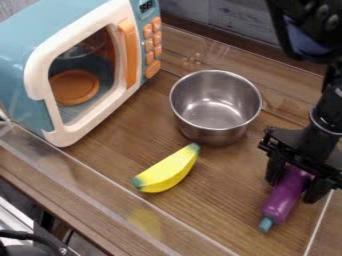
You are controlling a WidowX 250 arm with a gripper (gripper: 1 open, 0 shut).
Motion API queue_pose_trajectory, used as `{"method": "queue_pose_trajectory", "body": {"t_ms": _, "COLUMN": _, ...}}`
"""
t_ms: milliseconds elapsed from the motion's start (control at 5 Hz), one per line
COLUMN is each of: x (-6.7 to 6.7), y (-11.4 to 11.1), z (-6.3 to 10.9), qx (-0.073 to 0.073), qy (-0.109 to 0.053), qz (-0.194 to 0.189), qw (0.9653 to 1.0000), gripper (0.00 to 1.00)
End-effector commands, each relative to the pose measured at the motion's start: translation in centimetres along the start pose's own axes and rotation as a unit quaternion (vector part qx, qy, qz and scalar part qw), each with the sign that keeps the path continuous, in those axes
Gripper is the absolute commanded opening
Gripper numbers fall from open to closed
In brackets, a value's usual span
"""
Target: Remove the eggplant from inside the silver pot and put it on the table
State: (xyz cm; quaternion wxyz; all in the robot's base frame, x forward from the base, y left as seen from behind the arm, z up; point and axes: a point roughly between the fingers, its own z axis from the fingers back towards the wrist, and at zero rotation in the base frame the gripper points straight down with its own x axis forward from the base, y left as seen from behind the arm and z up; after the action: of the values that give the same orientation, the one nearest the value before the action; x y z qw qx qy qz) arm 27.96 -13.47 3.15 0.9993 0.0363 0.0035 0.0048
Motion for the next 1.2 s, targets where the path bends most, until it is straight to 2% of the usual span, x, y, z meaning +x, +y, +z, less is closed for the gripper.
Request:
{"method": "queue_pose_trajectory", "body": {"t_ms": 0, "x": 1.7, "y": 1.3, "z": 3.7, "qx": -0.006, "qy": -0.028, "qz": -0.01, "qw": 0.9995, "gripper": 0.0}}
{"method": "queue_pose_trajectory", "body": {"t_ms": 200, "x": 2.3, "y": 2.5, "z": 4.9, "qx": -0.001, "qy": -0.031, "qz": -0.024, "qw": 0.9992, "gripper": 0.0}}
{"method": "queue_pose_trajectory", "body": {"t_ms": 400, "x": 2.4, "y": 2.3, "z": 4.8, "qx": -0.003, "qy": -0.032, "qz": -0.013, "qw": 0.9994, "gripper": 1.0}}
{"method": "queue_pose_trajectory", "body": {"t_ms": 800, "x": 3.0, "y": 3.3, "z": 8.3, "qx": -0.001, "qy": -0.029, "qz": 0.001, "qw": 0.9996, "gripper": 1.0}}
{"method": "queue_pose_trajectory", "body": {"t_ms": 1000, "x": 3.1, "y": 4.8, "z": 12.6, "qx": -0.008, "qy": -0.032, "qz": 0.001, "qw": 0.9994, "gripper": 1.0}}
